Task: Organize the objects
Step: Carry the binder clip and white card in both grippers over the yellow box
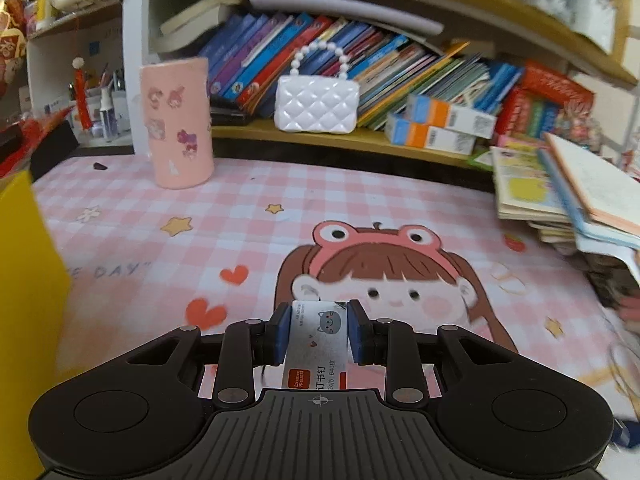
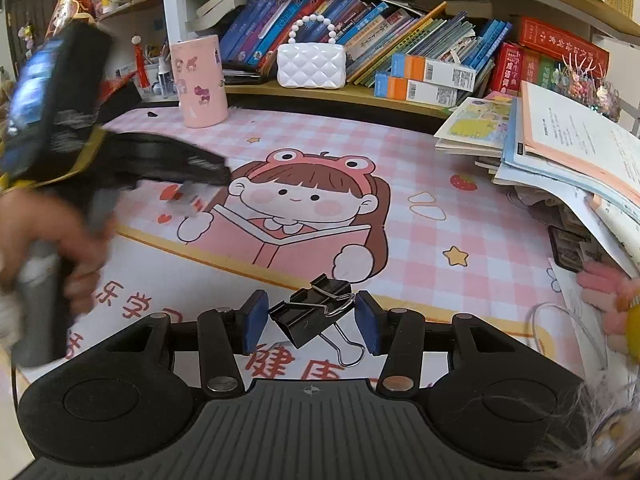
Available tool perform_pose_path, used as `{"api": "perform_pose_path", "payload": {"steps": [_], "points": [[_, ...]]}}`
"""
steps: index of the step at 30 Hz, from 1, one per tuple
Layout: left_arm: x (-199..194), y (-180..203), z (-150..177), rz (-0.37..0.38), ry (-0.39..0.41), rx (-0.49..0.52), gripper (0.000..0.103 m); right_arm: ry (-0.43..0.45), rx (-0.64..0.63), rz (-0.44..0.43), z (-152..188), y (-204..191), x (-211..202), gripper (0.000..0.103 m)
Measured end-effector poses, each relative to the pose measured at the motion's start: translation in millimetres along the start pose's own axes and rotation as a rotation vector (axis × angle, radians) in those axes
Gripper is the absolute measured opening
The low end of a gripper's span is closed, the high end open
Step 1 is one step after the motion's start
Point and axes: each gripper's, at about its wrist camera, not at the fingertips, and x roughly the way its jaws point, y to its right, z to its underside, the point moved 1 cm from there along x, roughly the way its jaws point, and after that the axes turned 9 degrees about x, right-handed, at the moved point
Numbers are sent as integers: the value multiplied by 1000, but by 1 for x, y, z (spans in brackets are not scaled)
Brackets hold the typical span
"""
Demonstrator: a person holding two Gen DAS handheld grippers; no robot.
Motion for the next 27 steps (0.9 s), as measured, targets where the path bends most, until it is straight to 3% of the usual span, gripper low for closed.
{"api": "perform_pose_path", "payload": {"steps": [13,21,27], "points": [[-98,-20,60,16,-5,18,28,-37,4,-7,23,-52,-18,45],[-145,-55,99,13,-47,3,28,-57,-44,-33,37,-105,-30,45],[-175,-85,117,-27,-25,-18,28,-54,-85,-72,50,-151,-39,45]]}}
